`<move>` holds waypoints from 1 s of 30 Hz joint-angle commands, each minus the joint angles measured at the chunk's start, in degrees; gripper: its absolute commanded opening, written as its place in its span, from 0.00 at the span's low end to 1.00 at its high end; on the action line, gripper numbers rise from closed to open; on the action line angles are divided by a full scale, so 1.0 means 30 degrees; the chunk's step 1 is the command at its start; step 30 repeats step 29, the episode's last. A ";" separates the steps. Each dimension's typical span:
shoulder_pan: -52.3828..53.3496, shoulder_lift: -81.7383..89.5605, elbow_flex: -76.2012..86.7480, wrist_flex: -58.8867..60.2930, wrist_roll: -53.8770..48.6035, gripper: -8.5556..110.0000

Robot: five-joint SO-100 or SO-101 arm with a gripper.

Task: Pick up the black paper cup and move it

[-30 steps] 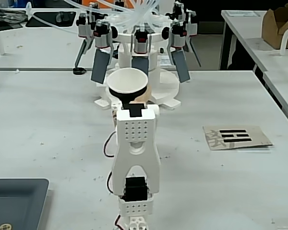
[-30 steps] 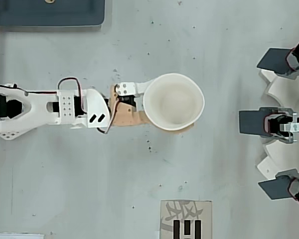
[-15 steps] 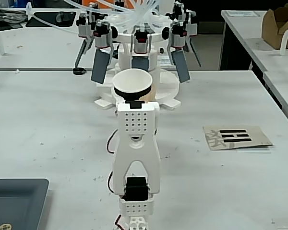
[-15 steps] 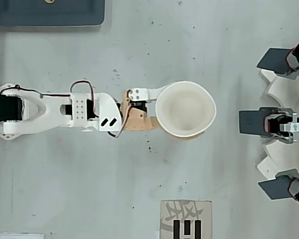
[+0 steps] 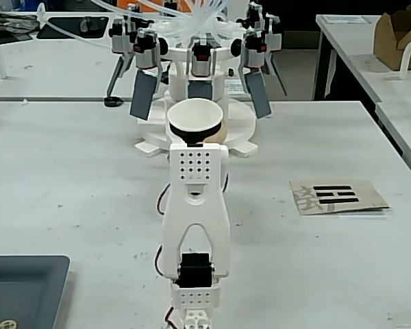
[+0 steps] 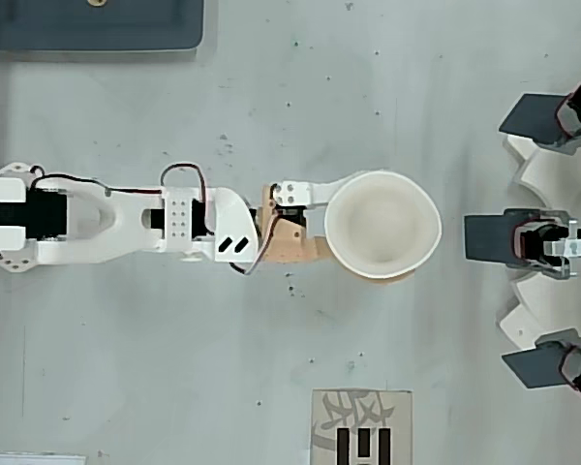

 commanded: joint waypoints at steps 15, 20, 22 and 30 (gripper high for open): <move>0.0615 -0.1699 -0.3164 0.0381 0.0117 0.14; 0.0820 -0.1992 -0.3428 0.0439 0.0117 0.14; 0.0820 -0.1992 -0.3428 0.0469 0.0117 0.14; 0.0820 -0.2051 -0.3604 0.0498 0.0117 0.14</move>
